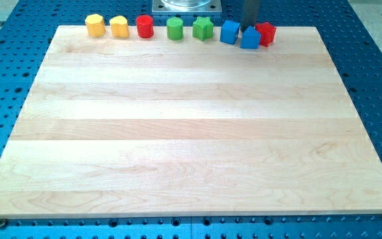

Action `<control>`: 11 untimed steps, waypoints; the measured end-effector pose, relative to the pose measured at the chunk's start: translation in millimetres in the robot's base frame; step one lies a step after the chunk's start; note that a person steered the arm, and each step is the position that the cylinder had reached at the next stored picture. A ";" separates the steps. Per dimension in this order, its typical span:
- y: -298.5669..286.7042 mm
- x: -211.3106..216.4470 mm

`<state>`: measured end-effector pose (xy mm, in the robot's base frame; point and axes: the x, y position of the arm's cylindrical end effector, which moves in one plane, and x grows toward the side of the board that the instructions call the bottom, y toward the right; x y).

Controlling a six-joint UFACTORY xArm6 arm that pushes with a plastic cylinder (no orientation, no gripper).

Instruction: Push the green blocks diagonally to the bottom right side of the hexagon

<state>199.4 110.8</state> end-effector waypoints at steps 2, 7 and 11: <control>-50.2 -6.1; -107.3 -6.5; -223.4 60.7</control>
